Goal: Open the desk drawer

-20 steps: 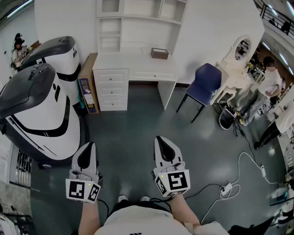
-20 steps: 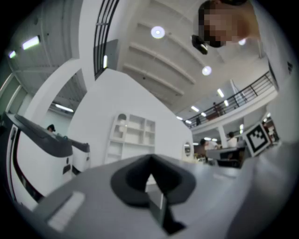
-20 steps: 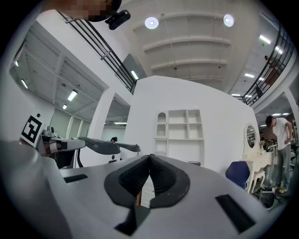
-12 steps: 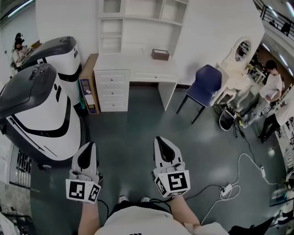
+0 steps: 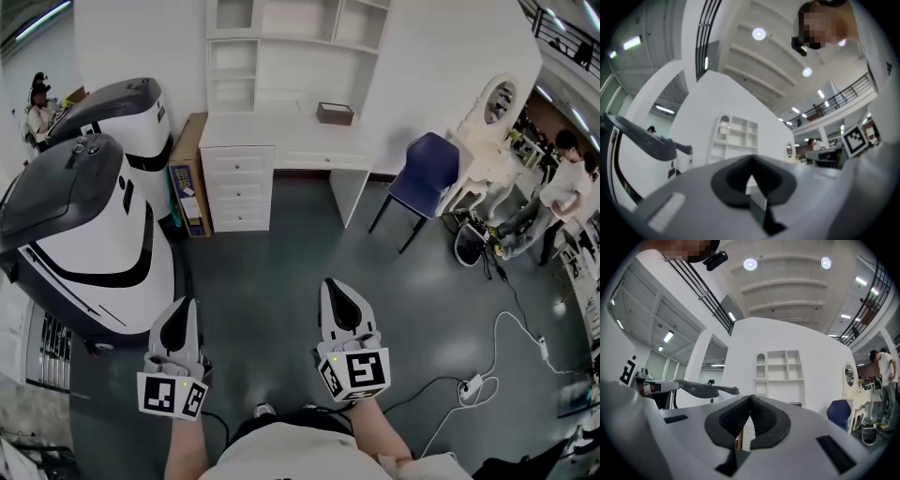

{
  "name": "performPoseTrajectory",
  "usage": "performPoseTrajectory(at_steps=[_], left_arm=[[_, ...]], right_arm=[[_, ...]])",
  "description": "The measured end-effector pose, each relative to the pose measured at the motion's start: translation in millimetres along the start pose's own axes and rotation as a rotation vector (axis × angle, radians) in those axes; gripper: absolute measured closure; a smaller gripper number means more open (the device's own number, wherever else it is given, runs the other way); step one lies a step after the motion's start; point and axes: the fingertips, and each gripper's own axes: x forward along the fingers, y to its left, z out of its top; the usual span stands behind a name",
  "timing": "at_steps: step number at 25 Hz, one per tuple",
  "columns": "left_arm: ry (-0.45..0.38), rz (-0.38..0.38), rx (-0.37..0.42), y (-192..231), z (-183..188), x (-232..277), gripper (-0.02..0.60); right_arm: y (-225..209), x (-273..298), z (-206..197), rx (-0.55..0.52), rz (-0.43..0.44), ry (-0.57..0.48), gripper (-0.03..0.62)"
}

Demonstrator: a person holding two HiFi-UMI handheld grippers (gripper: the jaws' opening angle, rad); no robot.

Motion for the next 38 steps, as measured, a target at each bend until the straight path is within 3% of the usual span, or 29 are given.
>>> performPoseTrajectory(at_steps=[6,10,18,31,38], left_arm=[[-0.032,-0.022,-0.017,19,0,10,0.577],[-0.011,-0.04,-0.028,25,-9,23,0.577],[-0.01,0.002,-0.033,66,-24,69,0.577],[-0.051,0.041,0.013,124,-34,247,0.577],[-0.077,0.021,0.017,127,-43,336,0.577]], right_arm=[[9,12,-5,0.04,-0.01,0.007,0.592],[5,27,-7,0.04,-0.016,0.009,0.593],[-8,93,-23,0.054,0.005,0.009,0.592],[-77,275,-31,0.036,0.08,-0.031,0.592],[-127,345,-39,0.039,0.081,-0.044,0.592]])
